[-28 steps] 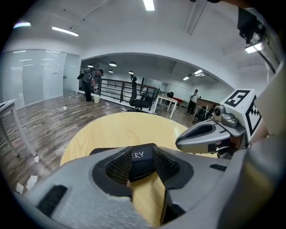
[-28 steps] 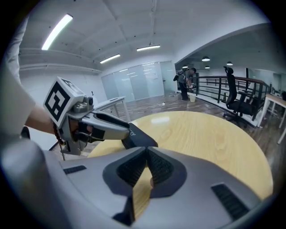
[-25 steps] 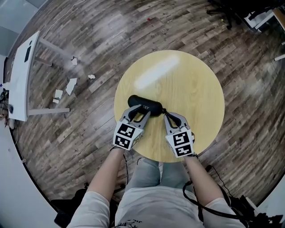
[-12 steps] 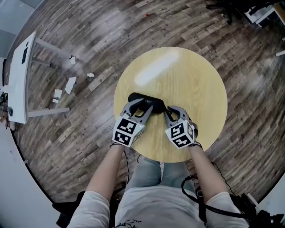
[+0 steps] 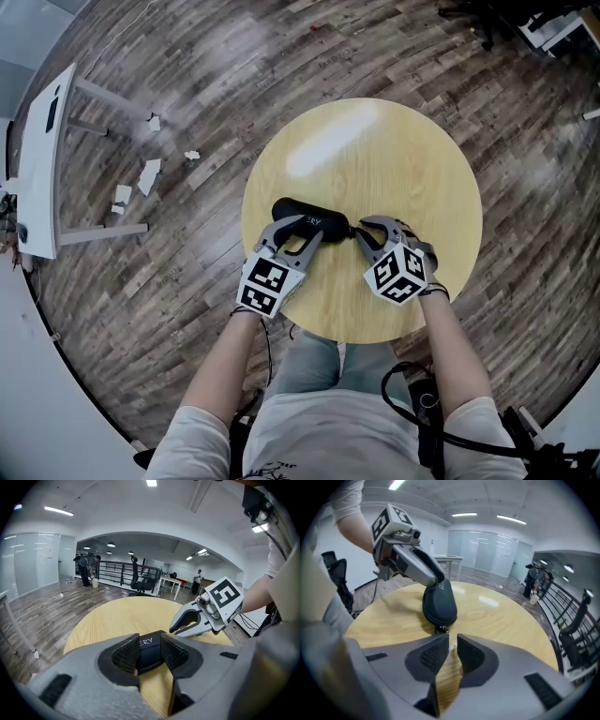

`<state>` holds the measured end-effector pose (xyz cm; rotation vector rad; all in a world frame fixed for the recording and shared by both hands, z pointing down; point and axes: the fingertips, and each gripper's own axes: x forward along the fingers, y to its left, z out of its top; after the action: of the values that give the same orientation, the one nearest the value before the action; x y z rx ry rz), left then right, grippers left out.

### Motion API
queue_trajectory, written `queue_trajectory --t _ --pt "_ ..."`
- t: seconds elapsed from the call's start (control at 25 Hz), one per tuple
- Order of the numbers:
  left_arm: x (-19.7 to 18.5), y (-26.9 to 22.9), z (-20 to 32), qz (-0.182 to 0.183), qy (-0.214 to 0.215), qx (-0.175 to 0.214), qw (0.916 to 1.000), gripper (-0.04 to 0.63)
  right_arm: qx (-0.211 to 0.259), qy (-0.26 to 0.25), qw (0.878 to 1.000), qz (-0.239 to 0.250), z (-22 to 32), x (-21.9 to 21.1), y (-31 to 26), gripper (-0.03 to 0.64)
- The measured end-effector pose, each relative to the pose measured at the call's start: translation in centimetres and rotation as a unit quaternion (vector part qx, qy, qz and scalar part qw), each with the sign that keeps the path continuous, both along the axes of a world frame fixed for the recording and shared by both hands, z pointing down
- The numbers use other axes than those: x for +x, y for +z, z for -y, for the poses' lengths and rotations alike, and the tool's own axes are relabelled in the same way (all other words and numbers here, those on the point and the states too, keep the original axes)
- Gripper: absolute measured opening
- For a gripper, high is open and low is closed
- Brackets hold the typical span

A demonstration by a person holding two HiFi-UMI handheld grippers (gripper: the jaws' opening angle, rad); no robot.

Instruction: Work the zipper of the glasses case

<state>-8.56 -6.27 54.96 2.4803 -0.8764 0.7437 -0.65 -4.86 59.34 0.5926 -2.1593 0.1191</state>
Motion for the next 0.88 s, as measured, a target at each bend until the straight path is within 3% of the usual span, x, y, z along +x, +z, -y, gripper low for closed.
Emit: queue_trajectory --t 0.12,0.4,0.72,0.88 --pt "-0.4 0.4 -1.0 -0.003 -0.009 -0.007 0.9999 0.129 0.01 -0.058 0.998 -0.021 -0.8 -1.1 0.4 0.052" --pt "-0.4 0.7 -2.1 -0.001 -0.008 -0.012 0.9999 0.129 -0.005 -0.125 0.992 -0.03 -1.3 -1.6 0.7 0.052" --pt "-0.3 0.7 -2.0 -0.001 -0.007 -0.011 0.9999 0.13 -0.065 -0.275 0.955 -0.086 -2.0 -2.1 1.0 0.054" --pt "-0.5 0.6 -1.7 -0.006 -0.013 -0.013 0.9998 0.129 -0.092 -0.304 0.943 -0.1 -2.0 -2.5 1.1 0.052"
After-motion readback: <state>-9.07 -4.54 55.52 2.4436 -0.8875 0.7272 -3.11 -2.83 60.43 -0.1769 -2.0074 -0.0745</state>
